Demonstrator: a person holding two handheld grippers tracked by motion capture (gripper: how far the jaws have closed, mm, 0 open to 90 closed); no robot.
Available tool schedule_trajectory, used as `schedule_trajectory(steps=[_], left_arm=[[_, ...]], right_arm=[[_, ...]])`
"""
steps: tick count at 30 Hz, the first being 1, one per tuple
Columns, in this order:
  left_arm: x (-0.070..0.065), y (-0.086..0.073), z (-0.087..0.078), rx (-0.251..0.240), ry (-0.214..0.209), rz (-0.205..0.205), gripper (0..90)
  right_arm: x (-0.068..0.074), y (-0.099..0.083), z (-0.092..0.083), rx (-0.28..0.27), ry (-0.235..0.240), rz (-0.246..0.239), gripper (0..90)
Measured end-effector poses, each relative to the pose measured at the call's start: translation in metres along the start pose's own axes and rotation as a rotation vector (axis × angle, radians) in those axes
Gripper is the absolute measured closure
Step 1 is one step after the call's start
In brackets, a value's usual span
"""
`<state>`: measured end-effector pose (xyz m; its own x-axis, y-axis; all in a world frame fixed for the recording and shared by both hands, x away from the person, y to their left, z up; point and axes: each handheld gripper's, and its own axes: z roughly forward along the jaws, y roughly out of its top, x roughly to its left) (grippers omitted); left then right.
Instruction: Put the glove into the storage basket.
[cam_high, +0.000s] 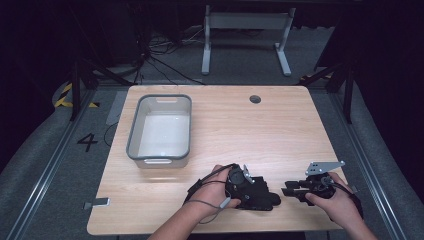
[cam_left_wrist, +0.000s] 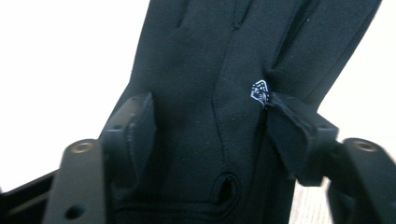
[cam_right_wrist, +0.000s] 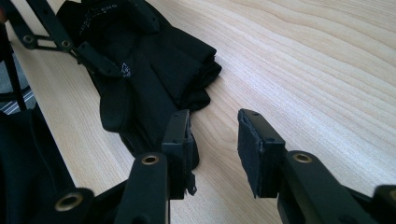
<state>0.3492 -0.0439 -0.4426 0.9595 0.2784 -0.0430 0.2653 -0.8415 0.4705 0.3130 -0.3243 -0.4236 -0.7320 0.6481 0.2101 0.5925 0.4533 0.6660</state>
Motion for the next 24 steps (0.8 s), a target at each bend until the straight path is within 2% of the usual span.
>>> schedule_trajectory(steps=[3,6,7,9,14,20,24], left_arm=[[-0.001,0.000,-0.001,0.001,0.009,0.007,40.5],[-0.001,-0.001,-0.002,-0.010,0.018,0.009,53.1],[0.000,-0.002,-0.003,-0.013,0.019,-0.002,57.9],[0.002,-0.002,-0.003,-0.023,0.025,-0.008,61.1],[0.001,-0.002,-0.004,-0.020,0.028,-0.025,65.8],[0.004,0.000,-0.010,-0.021,-0.008,-0.107,66.9],[0.005,0.001,-0.016,-0.023,-0.034,-0.131,66.8]], right_arm=[[0.000,0.000,-0.001,-0.003,-0.001,0.000,65.2],[-0.001,0.000,-0.001,-0.007,-0.001,-0.001,65.2],[-0.001,0.000,-0.002,-0.013,-0.001,-0.005,65.2],[-0.001,0.000,-0.002,-0.015,-0.002,-0.002,65.0],[-0.002,0.000,-0.001,-0.013,-0.001,0.000,65.1],[-0.005,-0.001,-0.003,-0.023,-0.006,0.009,65.1],[-0.006,-0.002,-0.003,-0.026,-0.002,0.013,65.1]])
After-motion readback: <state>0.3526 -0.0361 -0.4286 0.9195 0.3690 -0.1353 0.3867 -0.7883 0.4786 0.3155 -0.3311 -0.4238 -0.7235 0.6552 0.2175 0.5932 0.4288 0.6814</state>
